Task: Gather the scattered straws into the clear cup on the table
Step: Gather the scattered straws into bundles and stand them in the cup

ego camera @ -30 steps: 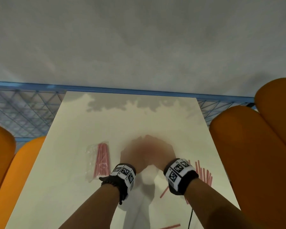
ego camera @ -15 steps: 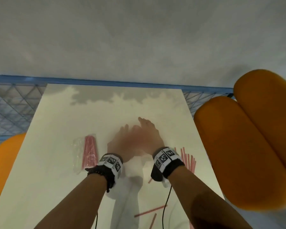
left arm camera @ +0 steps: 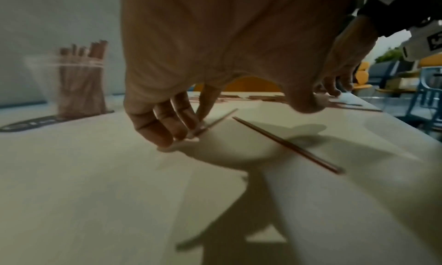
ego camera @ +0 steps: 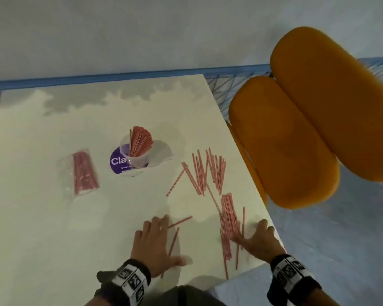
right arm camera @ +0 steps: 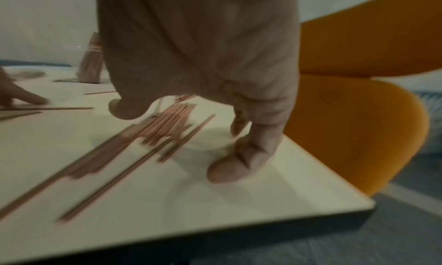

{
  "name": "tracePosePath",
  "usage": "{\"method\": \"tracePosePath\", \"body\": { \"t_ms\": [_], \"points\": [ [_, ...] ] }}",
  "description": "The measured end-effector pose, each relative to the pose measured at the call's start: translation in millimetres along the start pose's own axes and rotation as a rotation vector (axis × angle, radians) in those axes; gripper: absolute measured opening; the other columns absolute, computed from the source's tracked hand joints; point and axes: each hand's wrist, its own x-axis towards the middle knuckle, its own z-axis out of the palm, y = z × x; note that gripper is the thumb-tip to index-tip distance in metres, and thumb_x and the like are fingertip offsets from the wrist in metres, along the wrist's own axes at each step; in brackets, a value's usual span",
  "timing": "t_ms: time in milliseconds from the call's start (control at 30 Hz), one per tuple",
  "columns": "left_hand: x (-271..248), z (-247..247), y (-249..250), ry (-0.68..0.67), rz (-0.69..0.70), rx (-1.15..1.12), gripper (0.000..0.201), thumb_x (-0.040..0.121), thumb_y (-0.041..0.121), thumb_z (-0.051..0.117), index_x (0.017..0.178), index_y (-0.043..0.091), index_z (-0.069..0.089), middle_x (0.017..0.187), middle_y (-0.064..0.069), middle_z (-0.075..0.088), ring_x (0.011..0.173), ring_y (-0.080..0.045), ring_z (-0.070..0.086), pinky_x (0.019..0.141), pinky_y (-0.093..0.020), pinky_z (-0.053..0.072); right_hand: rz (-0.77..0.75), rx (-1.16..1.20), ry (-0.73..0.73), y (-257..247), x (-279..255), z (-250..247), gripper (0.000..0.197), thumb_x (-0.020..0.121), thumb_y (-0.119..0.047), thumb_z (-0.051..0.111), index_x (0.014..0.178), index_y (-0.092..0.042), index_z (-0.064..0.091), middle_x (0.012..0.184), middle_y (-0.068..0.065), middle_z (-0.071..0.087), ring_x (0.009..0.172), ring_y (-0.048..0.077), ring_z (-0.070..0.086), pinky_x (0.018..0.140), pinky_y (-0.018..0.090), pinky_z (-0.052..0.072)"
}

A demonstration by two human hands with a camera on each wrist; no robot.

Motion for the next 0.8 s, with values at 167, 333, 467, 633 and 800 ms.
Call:
{"method": "tracePosePath", "body": {
  "t_ms": [167, 333, 467, 633, 800],
  "points": [
    [8.2, 22.3, 13.3, 0.113, -0.010, -0.118, 0.076, 0.082, 0.050, 0.065, 0.142, 0.023, 0.028, 0.131, 0.001, 0.040, 0.116, -0.015, 0.043, 0.096, -0.027, 0.043, -0.284, 0.007, 0.177, -22.2, -2.5, 30.6, 0.102, 0.056, -0.075, 0.073, 0.124, -0.013, 0.030, 0.113, 0.004, 0.035, 0.109, 0.026, 0.044, 0.096, 0.040, 0.046],
    [26.4, 16.1, 26.8, 0.220, -0.123, -0.214, 0.024, 0.092, 0.015, 0.057, 0.115, 0.020, 0.057, 0.101, 0.002, 0.052, 0.092, -0.021, 0.060, 0.075, -0.033, 0.052, -0.452, 0.026, 0.156, -54.9, 7.4, 27.6, 0.060, 0.086, -0.040, 0.065, 0.130, -0.013, 0.034, 0.122, 0.010, 0.042, 0.109, 0.028, 0.046, 0.091, 0.040, 0.047],
    [48.6, 4.1, 42.0, 0.247, -0.276, -0.299, 0.006, 0.093, 0.013, 0.050, 0.094, 0.010, 0.055, 0.092, -0.005, 0.056, 0.089, -0.029, 0.059, 0.071, -0.037, 0.049, -0.564, -0.012, 0.136, -74.4, 10.4, 33.1, 0.042, 0.092, -0.023, 0.061, 0.126, -0.013, 0.038, 0.122, 0.010, 0.044, 0.107, 0.026, 0.050, 0.087, 0.036, 0.050],
    [73.5, -12.0, 56.6, 0.320, -0.398, -0.546, 0.004, 0.087, 0.015, 0.060, 0.091, 0.013, 0.059, 0.096, -0.010, 0.066, 0.083, -0.028, 0.062, 0.073, -0.036, 0.052, -0.647, -0.003, 0.131, -97.2, 7.9, 37.5, 0.038, 0.094, -0.027, 0.057, 0.124, -0.013, 0.040, 0.124, 0.008, 0.047, 0.108, 0.023, 0.050, 0.093, 0.034, 0.050],
    [67.6, -13.6, 47.4, 0.249, -0.510, -0.633, 0.030, 0.079, 0.037, 0.073, 0.099, 0.019, 0.059, 0.101, -0.003, 0.064, 0.090, -0.023, 0.062, 0.073, -0.029, 0.046, -0.537, 0.072, 0.012, -83.7, 15.2, 26.6, 0.060, 0.083, -0.047, 0.066, 0.127, -0.015, 0.040, 0.120, 0.004, 0.048, 0.106, 0.025, 0.058, 0.090, 0.037, 0.053]
  ]
}}
